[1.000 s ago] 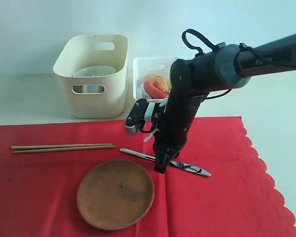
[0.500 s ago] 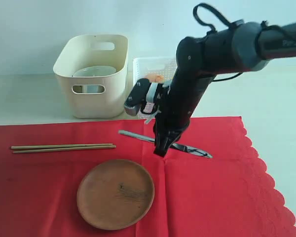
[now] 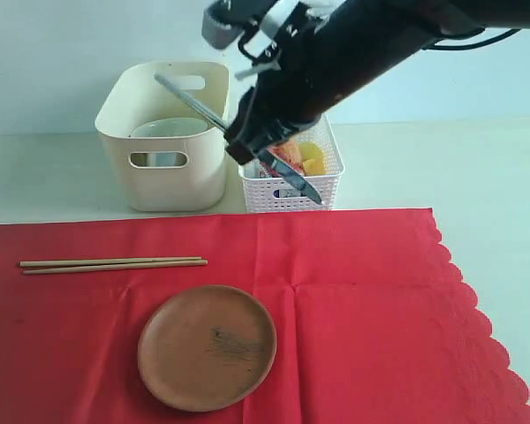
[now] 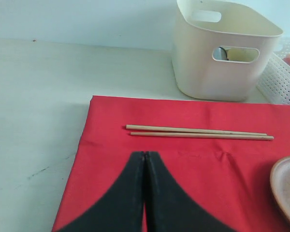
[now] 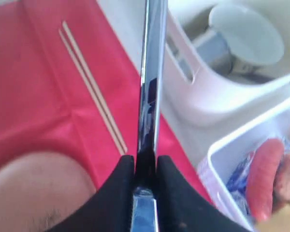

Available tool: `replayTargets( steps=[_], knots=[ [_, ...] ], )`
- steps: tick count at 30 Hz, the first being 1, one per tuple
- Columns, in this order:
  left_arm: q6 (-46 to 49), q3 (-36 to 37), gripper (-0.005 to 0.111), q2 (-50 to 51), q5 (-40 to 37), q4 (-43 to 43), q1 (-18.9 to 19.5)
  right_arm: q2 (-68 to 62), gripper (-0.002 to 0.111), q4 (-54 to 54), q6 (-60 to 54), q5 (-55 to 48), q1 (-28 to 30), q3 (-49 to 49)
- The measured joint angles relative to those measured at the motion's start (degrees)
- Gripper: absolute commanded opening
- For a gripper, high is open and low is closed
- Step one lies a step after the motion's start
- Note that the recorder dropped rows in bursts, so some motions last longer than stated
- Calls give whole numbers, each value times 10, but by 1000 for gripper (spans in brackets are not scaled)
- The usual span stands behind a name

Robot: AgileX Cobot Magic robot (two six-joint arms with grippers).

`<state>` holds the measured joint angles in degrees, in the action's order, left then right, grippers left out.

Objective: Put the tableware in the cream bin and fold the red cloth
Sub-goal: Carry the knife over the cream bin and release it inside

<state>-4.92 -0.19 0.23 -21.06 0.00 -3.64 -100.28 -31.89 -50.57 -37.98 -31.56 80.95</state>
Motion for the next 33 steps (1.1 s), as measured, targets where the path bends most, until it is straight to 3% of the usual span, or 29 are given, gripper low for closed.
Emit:
replayTargets(
  steps=[8,15,20,33],
  knots=[
    [0,0,0,0,0,0,0,2,0,-299,-186,125,0,0],
    [0,0,0,0,0,0,0,-38,0,-619,-497,160,0,0],
    [0,0,0,0,0,0,0,-96,0,-665,-602,109,0,38],
    [0,0,0,0,0,0,0,-242,0,-672,-656,96,0,196]
  ],
)
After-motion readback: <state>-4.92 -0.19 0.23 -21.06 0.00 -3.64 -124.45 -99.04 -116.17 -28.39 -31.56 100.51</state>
